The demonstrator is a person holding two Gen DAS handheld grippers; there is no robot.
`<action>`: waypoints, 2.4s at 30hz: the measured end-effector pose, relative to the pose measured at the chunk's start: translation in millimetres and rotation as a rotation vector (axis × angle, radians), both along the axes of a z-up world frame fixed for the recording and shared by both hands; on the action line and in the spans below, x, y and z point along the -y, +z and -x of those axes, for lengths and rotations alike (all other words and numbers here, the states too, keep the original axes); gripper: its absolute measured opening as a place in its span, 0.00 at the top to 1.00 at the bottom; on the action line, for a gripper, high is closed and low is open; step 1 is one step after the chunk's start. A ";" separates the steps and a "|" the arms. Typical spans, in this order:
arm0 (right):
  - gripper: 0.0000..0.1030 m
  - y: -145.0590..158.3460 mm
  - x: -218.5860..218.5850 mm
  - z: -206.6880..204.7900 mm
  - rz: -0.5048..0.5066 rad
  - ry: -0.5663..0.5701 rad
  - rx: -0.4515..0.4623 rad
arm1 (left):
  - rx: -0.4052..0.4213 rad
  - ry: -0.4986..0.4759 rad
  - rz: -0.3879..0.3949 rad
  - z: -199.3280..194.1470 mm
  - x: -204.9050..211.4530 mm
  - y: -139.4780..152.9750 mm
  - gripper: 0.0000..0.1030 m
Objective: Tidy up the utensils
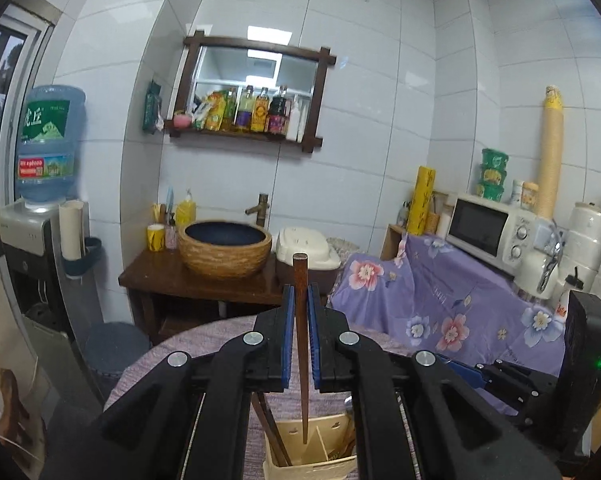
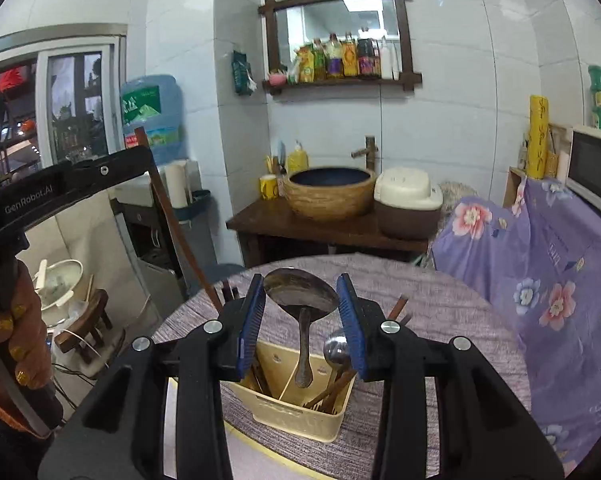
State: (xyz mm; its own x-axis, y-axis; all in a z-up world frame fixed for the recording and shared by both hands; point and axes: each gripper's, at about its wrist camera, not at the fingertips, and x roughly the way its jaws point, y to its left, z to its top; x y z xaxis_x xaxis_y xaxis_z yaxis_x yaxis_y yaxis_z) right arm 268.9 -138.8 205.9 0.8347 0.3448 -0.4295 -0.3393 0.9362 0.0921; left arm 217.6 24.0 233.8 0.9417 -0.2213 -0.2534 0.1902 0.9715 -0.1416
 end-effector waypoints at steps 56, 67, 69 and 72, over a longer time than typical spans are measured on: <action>0.06 -215.9 41.6 212.5 0.038 -0.207 0.126 | 0.128 0.117 -0.076 193.2 -2.0 -211.0 0.05; 0.06 -223.7 41.5 286.8 0.047 -0.178 0.208 | 0.096 0.154 -0.060 249.2 -3.7 -230.4 0.05; 0.06 -221.6 40.8 286.0 0.042 -0.177 0.210 | 0.113 0.158 -0.073 252.6 -3.0 -228.9 0.05; 0.06 -220.6 39.8 284.7 0.042 -0.170 0.201 | 0.122 0.158 -0.077 253.1 -2.8 -229.2 0.05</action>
State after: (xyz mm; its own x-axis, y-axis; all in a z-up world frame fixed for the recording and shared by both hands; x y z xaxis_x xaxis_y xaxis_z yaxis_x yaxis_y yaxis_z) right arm -15.8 -178.6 -14.7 0.9491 0.1781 -0.2598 -0.1847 0.9828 -0.0010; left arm -35.5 26.8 4.6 0.9878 -0.0533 -0.1461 0.0462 0.9976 -0.0514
